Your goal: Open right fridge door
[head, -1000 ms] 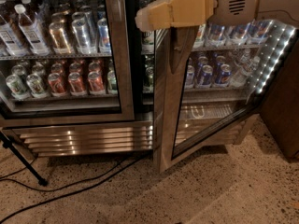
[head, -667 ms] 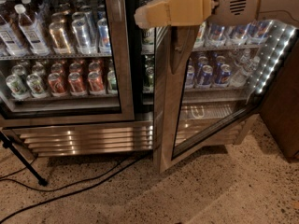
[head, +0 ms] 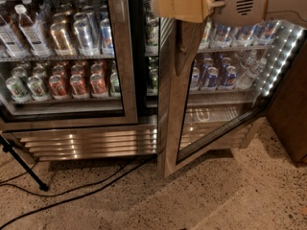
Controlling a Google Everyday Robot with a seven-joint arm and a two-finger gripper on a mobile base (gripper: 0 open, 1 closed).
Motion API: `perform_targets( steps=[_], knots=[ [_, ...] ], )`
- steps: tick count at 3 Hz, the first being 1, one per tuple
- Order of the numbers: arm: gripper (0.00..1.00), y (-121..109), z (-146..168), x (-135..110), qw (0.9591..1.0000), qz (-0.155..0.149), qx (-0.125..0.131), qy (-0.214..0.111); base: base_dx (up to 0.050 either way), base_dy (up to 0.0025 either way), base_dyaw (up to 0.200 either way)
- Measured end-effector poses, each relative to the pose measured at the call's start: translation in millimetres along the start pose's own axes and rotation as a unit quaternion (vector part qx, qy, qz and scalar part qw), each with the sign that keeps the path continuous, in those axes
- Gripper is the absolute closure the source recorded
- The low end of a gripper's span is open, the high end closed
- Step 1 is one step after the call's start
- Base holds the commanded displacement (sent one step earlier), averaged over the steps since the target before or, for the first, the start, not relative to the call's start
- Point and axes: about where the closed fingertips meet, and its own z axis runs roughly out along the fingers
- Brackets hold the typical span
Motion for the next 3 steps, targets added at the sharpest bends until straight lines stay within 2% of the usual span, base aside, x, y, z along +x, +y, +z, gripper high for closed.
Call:
perform_targets(
  steps=[1,2,3],
  knots=[
    [0.89,0.0,0.0,0.0,1.0,0.0,0.0,0.0,0.0,0.0,0.0],
    [1.0,0.0,0.0,0.0,1.0,0.0,0.0,0.0,0.0,0.0,0.0],
    [0.81,0.1,0.1,0.0,1.0,0.0,0.0,0.0,0.0,0.0,0.0]
  ],
)
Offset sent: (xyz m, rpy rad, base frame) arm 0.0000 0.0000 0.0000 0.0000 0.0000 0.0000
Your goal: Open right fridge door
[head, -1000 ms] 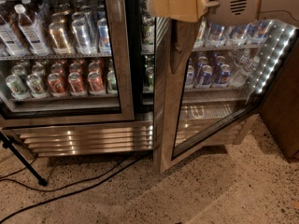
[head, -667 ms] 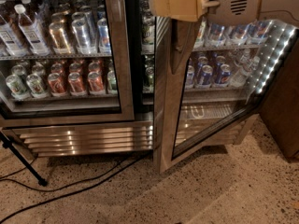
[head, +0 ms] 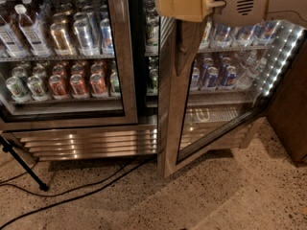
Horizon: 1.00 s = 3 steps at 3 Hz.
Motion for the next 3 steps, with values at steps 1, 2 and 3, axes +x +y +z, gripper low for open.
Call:
perform_targets(
  steps=[1,2,3],
  knots=[
    [0.58,0.0,0.0,0.0,1.0,0.0,0.0,0.0,0.0,0.0,0.0],
    [0.34,0.0,0.0,0.0,1.0,0.0,0.0,0.0,0.0,0.0,0.0],
    [0.11,0.1,0.1,0.0,1.0,0.0,0.0,0.0,0.0,0.0,0.0]
  ],
)
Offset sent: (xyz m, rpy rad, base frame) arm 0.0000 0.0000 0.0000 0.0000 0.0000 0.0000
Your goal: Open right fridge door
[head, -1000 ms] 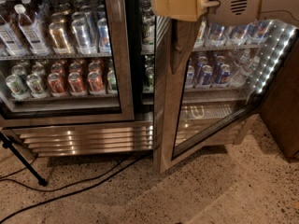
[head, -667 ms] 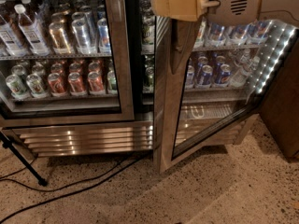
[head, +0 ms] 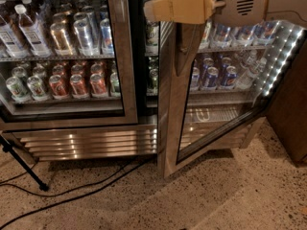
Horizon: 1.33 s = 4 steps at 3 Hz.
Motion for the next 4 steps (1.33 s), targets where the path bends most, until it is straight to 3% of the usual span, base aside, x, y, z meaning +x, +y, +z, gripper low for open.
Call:
perform_targets(
  steps=[1,4],
  knots=[
    [0.0,0,0,0,1.0,0.0,0.0,0.0,0.0,0.0,0.0],
    [0.0,2,-15,7,0.9997,0.003,0.019,0.015,0.0,0.0,0.0]
  ],
)
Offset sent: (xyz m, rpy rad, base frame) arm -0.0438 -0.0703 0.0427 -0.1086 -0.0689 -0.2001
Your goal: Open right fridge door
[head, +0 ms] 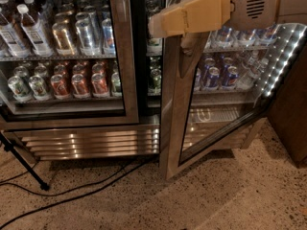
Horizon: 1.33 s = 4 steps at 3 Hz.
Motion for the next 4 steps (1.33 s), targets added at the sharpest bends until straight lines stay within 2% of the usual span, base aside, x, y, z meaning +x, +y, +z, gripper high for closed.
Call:
perform_targets(
  steps=[1,2,3,4],
  knots=[
    [0.0,19,-53,-7,0.9974,-0.009,0.066,0.025,0.0,0.0,0.0],
    [0.0,65,-182,-5,0.9726,0.0,0.215,0.09,0.0,0.0,0.0],
    [0.0,109,-253,-17,0.9453,-0.007,0.303,0.122,0.0,0.0,0.0],
    [0.0,109,-253,-17,0.9453,-0.007,0.303,0.122,0.0,0.0,0.0]
  ],
)
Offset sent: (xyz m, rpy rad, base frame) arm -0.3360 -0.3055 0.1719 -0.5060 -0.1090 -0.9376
